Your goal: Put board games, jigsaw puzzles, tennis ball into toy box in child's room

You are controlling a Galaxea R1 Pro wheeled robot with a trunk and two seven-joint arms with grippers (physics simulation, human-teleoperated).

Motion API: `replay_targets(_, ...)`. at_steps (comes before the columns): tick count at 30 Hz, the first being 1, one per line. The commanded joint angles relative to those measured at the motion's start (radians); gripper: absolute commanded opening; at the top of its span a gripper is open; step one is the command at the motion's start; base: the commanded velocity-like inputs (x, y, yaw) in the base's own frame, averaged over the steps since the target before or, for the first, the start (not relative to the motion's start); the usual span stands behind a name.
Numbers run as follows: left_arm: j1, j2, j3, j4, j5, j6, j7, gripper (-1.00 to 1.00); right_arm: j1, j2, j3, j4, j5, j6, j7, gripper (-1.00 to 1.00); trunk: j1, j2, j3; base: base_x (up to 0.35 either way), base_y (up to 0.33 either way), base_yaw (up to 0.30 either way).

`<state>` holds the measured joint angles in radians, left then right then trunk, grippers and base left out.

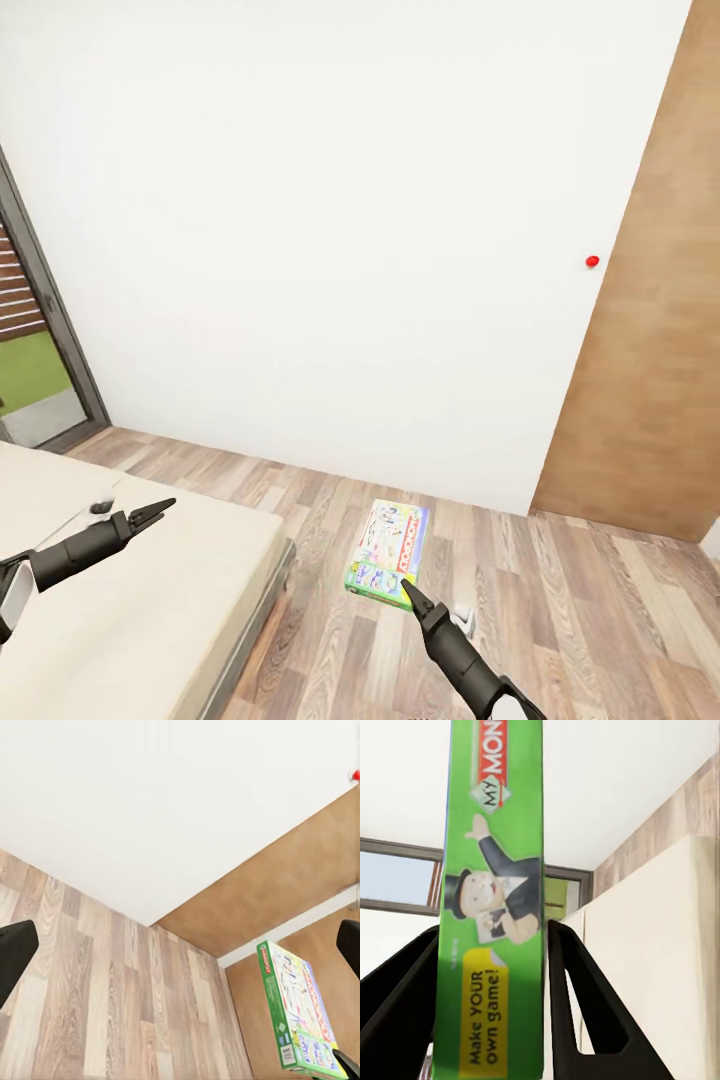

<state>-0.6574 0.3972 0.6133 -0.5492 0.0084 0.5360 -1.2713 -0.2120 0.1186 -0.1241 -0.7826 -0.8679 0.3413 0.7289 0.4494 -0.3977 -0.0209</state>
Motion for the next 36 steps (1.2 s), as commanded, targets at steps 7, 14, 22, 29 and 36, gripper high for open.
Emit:
replay_targets(7,-0.001,0.000,0.002,0.000,0.001,0.006,-0.003,1.00,-0.001,0.001,-0.003,0.000,-0.010,0.010,0.003,-1.00,0.001,-0.002,-0.002,0.000,0.000,-0.279)
replay_targets(14,-0.001,0.000,0.002,0.000,0.001,0.006,-0.004,1.00,-0.001,0.001,-0.003,0.000,-0.010,0.000,0.003,-1.00,0.001,-0.002,-0.002,0.000,0.000,-0.279)
replay_targets(22,-0.001,0.000,0.002,0.000,0.001,0.005,-0.005,1.00,0.000,0.001,-0.003,0.000,-0.009,-0.001,0.003,-1.00,0.001,-0.002,-0.002,0.000,0.000,-0.279)
replay_targets(29,-0.001,0.000,0.002,0.000,0.001,0.005,-0.004,1.00,-0.001,0.001,-0.003,0.000,-0.009,-0.001,0.003,-1.00,0.001,-0.002,-0.002,-0.038,0.002,-0.279)
replay_targets(36,-0.001,0.000,0.002,0.000,0.001,0.005,-0.004,1.00,-0.001,0.001,-0.003,0.000,-0.009,-0.001,0.003,-1.00,0.001,-0.002,-0.002,-0.201,0.068,-0.279)
